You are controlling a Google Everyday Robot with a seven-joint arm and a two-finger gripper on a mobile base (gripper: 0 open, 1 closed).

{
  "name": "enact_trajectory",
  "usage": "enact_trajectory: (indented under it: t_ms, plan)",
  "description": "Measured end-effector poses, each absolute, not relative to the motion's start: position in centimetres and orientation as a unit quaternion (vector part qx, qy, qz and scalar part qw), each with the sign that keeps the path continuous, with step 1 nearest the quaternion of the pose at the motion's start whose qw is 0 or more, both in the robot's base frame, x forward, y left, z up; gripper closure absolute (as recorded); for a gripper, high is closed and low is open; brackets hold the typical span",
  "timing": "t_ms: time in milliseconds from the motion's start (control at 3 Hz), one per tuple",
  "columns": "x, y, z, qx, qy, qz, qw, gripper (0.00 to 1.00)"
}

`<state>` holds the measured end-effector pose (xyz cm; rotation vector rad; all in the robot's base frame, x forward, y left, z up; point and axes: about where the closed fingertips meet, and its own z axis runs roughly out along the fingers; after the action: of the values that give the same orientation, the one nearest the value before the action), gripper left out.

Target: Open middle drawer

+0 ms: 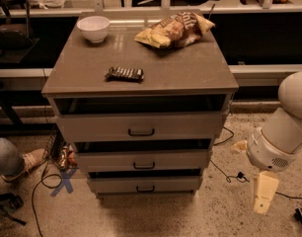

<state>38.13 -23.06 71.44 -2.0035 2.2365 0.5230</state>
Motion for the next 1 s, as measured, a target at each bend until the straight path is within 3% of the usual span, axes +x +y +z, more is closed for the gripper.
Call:
enact_trajectory:
  t_ms: [667, 1000]
  plan:
    - [39.4, -21.5, 66.4, -0.669, 0.72, 0.181, 0.035, 0.0]
    - [42.3, -17.8, 58.7, -0.694, 0.691, 0.195, 0.051, 0.0]
